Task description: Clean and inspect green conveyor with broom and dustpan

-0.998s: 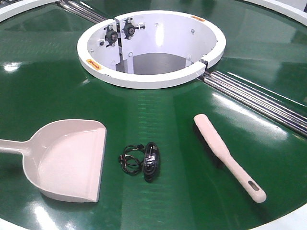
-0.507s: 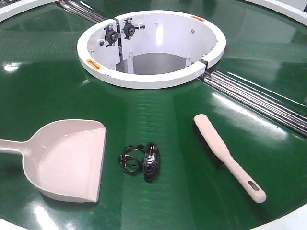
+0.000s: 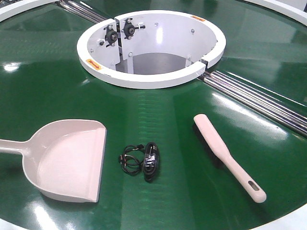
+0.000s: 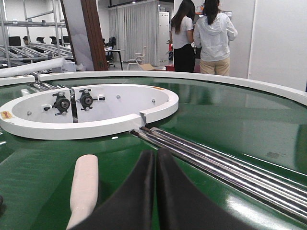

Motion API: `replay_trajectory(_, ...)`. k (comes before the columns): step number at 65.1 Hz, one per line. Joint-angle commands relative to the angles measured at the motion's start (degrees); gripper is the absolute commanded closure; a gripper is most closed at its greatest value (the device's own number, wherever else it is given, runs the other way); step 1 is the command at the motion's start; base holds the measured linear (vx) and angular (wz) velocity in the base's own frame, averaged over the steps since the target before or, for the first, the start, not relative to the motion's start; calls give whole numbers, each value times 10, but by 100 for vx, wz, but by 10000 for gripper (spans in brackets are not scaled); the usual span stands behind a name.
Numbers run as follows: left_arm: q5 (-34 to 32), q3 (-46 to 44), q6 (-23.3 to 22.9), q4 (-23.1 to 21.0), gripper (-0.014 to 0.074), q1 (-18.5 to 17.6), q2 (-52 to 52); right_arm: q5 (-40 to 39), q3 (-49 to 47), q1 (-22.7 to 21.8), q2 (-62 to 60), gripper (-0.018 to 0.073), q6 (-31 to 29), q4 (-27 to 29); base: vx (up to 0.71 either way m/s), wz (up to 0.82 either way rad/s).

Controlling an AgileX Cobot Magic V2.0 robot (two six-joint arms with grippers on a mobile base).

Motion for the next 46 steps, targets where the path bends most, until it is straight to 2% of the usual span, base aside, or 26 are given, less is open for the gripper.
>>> replay_trajectory(1,-35,-18,-5,2,589,2,12,-44,2,-1,-7,568,1,-1,0,0)
replay_trajectory(5,-33,-18,-5,4,563,2,16,-44,2,-1,-7,568,1,-1,0,0)
replay_trajectory(12,-10,-29,-5,7,465,2,26,-44,2,-1,-7,568,1,-1,0,0)
replay_trajectory(17,0,-41,-5,8,363,2,30,-44,2,-1,-7,568,1,-1,0,0)
replay_trajectory(25,0,-48,-5,15,146,2,31,-44,2,-1,-7,568,1,-1,0,0)
replay_trajectory(31,-7,-47,-5,22,38,2,31,-44,2,-1,-7,568,1,-1,0,0)
replay_trajectory(36,-6,-47,-5,20,-4,2,31,-44,2,-1,-7,568,1,-1,0,0)
replay_trajectory(41,-4,-51,1,24,-2,2,32,-44,2,-1,-7,568,1,-1,0,0)
replay_trajectory(46,49,-81,40,34,16,2,34,-44,2,-1,-7,568,1,-1,0,0)
